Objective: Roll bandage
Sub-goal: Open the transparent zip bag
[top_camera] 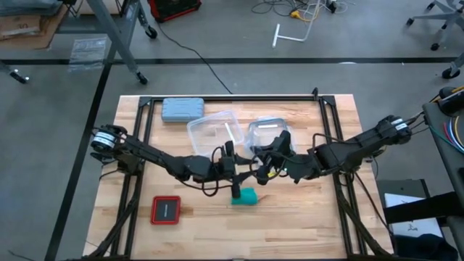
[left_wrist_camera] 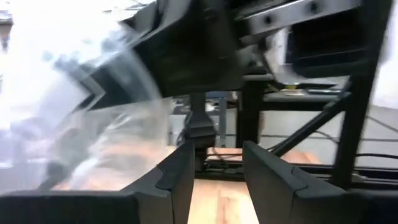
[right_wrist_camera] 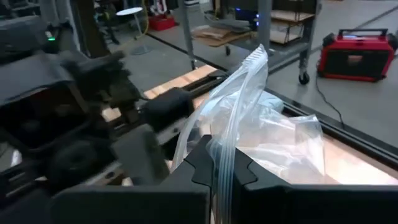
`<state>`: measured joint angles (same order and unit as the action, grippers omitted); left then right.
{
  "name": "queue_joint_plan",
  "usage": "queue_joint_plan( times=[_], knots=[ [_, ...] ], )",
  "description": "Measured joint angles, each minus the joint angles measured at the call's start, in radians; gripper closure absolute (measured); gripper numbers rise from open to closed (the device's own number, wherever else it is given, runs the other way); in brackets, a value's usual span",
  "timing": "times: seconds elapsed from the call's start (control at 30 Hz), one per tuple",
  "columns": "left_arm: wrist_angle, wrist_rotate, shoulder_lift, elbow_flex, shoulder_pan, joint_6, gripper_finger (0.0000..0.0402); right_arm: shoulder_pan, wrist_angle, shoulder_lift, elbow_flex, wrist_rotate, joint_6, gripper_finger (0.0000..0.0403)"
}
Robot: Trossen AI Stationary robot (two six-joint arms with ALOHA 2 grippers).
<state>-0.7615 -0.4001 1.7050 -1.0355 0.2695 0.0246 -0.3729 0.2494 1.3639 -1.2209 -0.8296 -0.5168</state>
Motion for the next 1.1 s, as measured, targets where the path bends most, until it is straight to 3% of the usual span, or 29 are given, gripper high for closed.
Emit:
queue_joint_plan(
  times=[0.1,0.3,0.4,0.63,0.77,0.9,1.0,1.1],
  knots=[
    [0.002,-0.043,0.0,0.0,-0.001,-0.007,0.0284,0.0,-0.01,0.005,0.0,0.018,-0.005,0.0403],
    [0.052,-0.402,-0.007,0.004,0.017,0.002,0.0295,-0.002,-0.034,0.005,0.0,0.103,-0.028,0.0403],
    [0.064,-0.444,-0.018,0.004,0.018,0.018,0.0303,-0.003,-0.036,0.006,0.0,0.162,-0.047,0.0403],
    [0.063,-0.408,-0.029,0.004,0.018,0.015,0.0317,-0.002,-0.052,0.026,0.0,0.182,-0.043,0.0403],
    [0.064,-0.4,-0.034,0.004,0.018,0.021,0.0306,-0.003,-0.051,0.026,0.0,0.229,-0.045,0.0403],
    [0.109,-0.269,-0.05,0.008,0.025,0.144,0.0293,-0.012,0.005,0.003,0.0,0.229,-0.04,0.0403],
    [0.141,-0.189,-0.061,0.011,0.038,0.212,0.03,-0.02,0.117,-0.042,0.0,0.164,-0.051,0.0403],
    [0.179,-0.181,-0.077,0.011,0.045,0.238,0.0312,-0.034,0.227,-0.088,0.0,0.051,-0.094,0.0403]
  ],
)
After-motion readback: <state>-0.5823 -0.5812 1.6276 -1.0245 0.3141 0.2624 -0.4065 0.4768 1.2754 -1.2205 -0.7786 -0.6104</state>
